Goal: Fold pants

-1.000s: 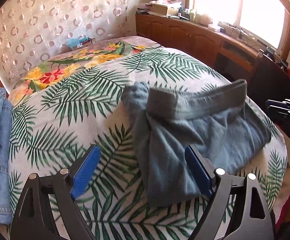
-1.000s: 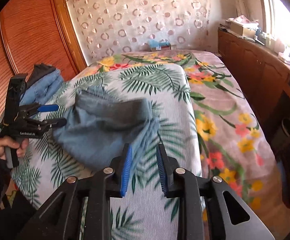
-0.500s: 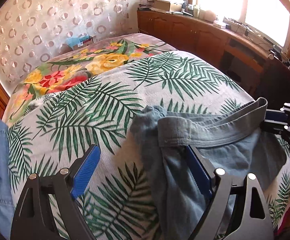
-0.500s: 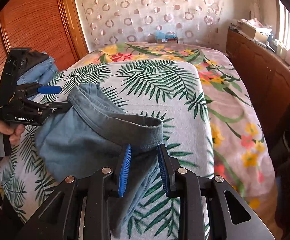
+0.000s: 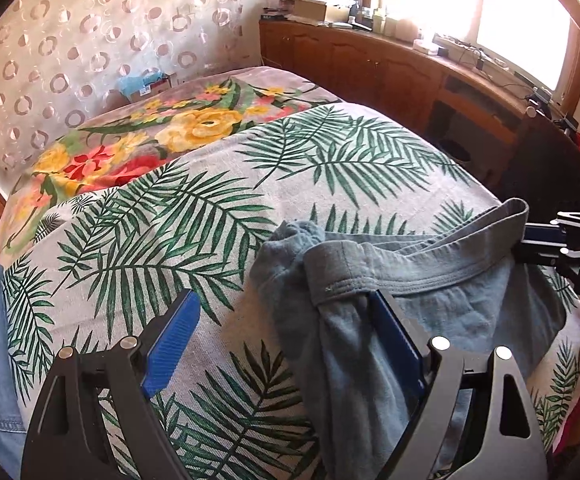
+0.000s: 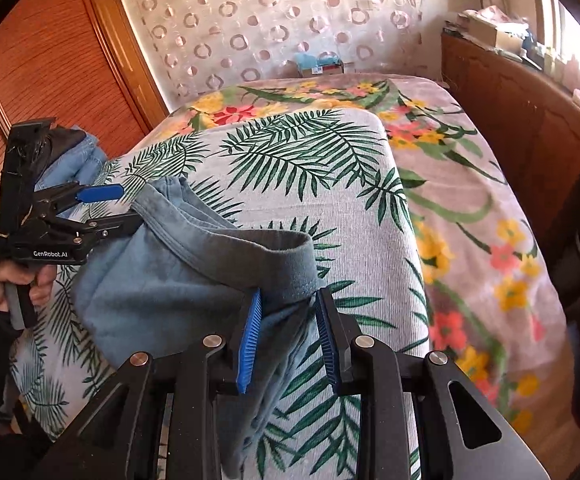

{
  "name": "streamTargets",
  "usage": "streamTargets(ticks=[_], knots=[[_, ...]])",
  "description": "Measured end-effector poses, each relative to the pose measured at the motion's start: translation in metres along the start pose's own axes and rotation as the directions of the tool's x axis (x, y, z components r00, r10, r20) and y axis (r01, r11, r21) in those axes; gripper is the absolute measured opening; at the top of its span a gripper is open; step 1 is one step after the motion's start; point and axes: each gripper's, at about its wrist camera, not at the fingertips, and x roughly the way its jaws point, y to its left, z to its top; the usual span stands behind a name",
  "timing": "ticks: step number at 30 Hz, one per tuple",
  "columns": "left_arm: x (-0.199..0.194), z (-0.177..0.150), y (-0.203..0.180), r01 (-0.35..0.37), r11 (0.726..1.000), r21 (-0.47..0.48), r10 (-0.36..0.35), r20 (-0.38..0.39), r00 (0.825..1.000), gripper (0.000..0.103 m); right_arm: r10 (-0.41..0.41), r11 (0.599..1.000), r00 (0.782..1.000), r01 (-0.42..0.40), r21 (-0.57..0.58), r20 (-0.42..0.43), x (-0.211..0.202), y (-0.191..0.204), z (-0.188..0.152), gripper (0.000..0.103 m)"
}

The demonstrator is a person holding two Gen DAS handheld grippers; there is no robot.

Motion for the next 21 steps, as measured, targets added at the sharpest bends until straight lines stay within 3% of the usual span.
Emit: streamTargets(ticks=[3, 8, 21], knots=[[-0.002, 0.001, -0.004, 0.018, 1.000, 0.022, -0.018, 0.007, 1.000, 0.087, -0.006, 1.000, 1.000, 0.007, 0.015, -0.013, 0.003, 0.000, -0.001, 0.042], [0.003, 0.001, -0.006, 0.047, 0.999, 0.023, -0.047, -0.009, 0.999, 0.078, -0.008, 0.998, 0.999, 0.010, 0.062, -0.039, 0.009, -0.003, 0.001, 0.042], [0.016, 0.000, 0.000, 0.170, 0.984, -0.047, -0.171, -0.030, 0.985, 0.054, -0.009, 0.999, 0.999, 0.010, 0.030, -0.041, 0.017, 0.004, 0.005, 0.042]])
